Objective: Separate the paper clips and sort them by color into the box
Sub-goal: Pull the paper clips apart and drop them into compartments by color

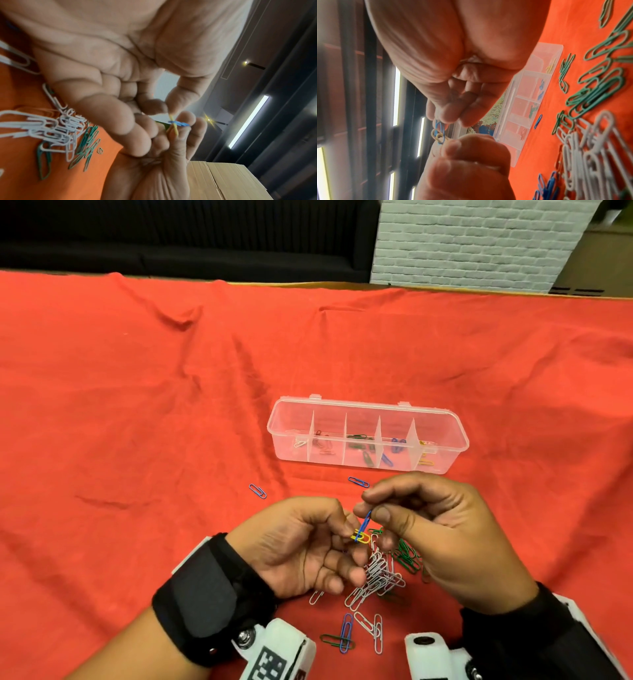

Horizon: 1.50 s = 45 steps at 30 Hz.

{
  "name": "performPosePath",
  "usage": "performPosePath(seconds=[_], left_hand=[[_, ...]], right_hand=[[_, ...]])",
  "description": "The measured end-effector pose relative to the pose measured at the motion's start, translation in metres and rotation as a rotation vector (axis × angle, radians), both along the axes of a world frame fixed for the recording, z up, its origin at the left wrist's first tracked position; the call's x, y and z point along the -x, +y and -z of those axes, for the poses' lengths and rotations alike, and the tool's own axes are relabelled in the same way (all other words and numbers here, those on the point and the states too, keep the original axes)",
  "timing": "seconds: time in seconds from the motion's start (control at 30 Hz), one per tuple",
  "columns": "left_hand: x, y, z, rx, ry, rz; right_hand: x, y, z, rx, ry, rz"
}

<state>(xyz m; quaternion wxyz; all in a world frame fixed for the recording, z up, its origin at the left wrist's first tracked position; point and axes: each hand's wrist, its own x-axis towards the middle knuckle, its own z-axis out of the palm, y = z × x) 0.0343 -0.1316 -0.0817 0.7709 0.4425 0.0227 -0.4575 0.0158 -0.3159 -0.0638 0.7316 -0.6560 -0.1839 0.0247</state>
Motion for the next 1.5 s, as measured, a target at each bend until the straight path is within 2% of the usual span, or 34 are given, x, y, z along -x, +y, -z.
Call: performPosePath(seconds=[0.2, 0.5, 0.73, 0.87, 1.03, 1.13, 1.33, 1.43, 1.5], left_hand=[[0.001, -0.001, -0.001, 0.017, -0.1, -0.175], [-0.001, 0.003, -0.006, 0.111, -0.148, -0.38], [-0.018, 0.01, -0.006, 0.007, -0.177, -0.605], [-0.023, 0.016, -0.019, 0.02, -0.18, -0.608], [-0.022, 0.026, -0.027, 0.032, -0.198, -0.581], [-0.02, 0.029, -0.028, -0.018, -0.237, -0.612], [-0.017, 0.027, -0.04, -0.111, -0.303, -0.598], [-0.017, 0.021, -0.049, -0.126, -0.341, -0.559], [-0.016, 0.017, -0.051, -0.137, -0.36, -0.537]], right_hand=[[-0.008, -0.005, 0.004, 0.009, 0.014, 0.129], [-0.017, -0.012, 0.013, -0.167, 0.25, 0.25], [-0.028, -0.021, 0.018, -0.366, 0.357, 0.328], [-0.029, -0.028, 0.015, -0.443, 0.346, 0.412], [-0.033, -0.038, 0.001, -0.481, 0.345, 0.424], [-0.049, -0.05, -0.015, -0.368, 0.309, 0.444], [-0.103, -0.049, -0.042, 0.189, 0.187, 0.422], [-0.106, -0.042, -0.048, 0.594, 0.019, 0.463], [-0.087, -0.025, -0.055, 0.684, -0.075, 0.315]])
